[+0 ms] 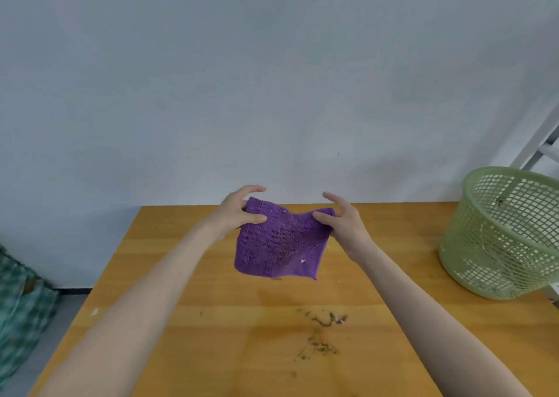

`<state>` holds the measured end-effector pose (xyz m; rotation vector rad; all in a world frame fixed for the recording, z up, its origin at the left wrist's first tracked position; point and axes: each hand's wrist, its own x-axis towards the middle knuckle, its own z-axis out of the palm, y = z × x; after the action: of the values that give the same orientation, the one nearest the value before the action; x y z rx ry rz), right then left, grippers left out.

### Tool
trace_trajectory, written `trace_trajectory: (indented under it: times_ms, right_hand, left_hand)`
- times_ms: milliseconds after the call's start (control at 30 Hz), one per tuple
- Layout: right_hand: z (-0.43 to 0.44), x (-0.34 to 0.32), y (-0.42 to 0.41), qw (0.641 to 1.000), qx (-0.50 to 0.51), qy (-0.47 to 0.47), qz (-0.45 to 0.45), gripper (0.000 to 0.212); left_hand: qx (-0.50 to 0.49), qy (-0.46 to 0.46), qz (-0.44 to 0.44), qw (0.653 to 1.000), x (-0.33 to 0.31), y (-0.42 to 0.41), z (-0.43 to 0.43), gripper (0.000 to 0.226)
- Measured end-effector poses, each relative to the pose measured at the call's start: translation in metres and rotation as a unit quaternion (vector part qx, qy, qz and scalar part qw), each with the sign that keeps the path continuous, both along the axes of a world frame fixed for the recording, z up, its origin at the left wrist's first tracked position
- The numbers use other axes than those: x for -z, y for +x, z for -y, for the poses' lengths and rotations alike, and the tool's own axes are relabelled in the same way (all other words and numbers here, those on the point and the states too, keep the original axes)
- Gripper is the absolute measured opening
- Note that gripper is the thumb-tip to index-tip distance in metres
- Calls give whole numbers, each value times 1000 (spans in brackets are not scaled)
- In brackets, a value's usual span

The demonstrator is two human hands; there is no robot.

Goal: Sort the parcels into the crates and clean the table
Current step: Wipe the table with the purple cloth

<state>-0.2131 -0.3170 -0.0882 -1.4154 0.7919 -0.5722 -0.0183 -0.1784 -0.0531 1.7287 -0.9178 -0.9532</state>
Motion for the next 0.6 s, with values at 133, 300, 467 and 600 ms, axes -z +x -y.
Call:
trace_trajectory:
  times_ms: [133,300,467,600]
  right_hand:
    - [-9,-7,-2,935,-153,-237,-213,46]
    - [-12,9,-5,907,-65,-325,-260,26]
    - [-7,18,-12,950,102,-155,-251,45]
    - [-13,25,-5,975,8,205,-81,67]
  left_hand:
    - [90,75,162,980,5,6,-3,54]
    - [48,80,356,930,18,4,7,16]
    - [-58,72,243,966,36,0,28,23]
    - [-85,25,150,985,51,-25,50,16]
